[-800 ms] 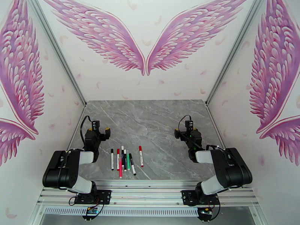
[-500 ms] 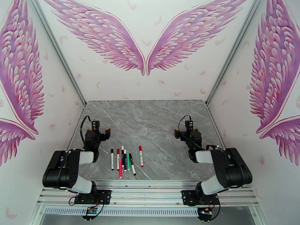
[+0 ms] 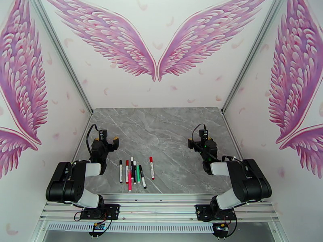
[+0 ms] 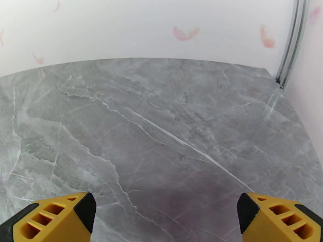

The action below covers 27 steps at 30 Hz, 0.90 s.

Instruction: Open the pen caps

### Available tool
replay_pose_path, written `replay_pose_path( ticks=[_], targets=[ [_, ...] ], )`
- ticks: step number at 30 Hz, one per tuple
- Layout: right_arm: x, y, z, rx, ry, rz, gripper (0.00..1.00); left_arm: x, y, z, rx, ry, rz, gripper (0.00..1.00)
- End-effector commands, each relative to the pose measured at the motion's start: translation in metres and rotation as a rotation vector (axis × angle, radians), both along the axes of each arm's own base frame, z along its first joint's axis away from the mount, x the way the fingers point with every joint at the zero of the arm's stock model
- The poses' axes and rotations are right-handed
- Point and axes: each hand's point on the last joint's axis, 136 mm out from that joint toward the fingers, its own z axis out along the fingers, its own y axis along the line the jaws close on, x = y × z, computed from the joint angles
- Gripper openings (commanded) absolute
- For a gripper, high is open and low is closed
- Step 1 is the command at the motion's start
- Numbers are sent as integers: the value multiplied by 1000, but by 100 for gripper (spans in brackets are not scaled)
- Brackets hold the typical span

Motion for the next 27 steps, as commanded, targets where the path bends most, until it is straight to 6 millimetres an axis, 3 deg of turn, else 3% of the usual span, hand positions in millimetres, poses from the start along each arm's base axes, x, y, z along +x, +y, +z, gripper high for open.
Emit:
replay_pose_path(
  ticks=[1,27],
  targets=[
    [3,2,5,-6,-20,17,99,3,-2,2,-5,0,-8,99],
    [-4,0,9,6,-60,4,99,-3,-2,6,-3,-30,-2,99]
  ],
)
